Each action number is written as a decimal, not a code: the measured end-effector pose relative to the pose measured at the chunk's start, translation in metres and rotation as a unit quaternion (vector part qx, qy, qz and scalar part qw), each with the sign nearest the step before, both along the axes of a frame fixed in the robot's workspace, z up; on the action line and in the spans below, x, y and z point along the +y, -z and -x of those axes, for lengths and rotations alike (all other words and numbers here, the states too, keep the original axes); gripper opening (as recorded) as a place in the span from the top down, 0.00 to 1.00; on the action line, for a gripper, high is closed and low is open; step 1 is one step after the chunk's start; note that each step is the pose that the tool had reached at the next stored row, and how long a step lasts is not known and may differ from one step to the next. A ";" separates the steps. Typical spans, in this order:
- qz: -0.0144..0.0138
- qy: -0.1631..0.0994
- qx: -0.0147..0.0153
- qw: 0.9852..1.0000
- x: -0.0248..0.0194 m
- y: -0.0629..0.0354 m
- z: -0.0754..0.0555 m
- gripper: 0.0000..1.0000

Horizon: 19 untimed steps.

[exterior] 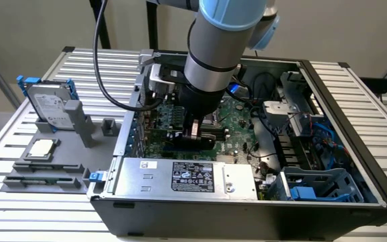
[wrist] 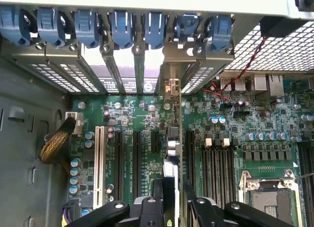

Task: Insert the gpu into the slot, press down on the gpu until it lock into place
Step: 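Insert the gpu into the slot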

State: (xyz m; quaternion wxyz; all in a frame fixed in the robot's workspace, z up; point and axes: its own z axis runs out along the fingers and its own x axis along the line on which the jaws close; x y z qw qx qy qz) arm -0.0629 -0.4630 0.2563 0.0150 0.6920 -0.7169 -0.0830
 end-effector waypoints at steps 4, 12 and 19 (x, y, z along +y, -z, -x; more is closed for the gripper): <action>0.000 0.000 0.004 1.000 0.0003 0.0004 0.000 0.74; 0.000 0.000 0.010 1.000 0.0004 0.0017 0.000 0.74; 0.000 0.000 0.012 1.000 0.0004 0.0049 -0.001 0.74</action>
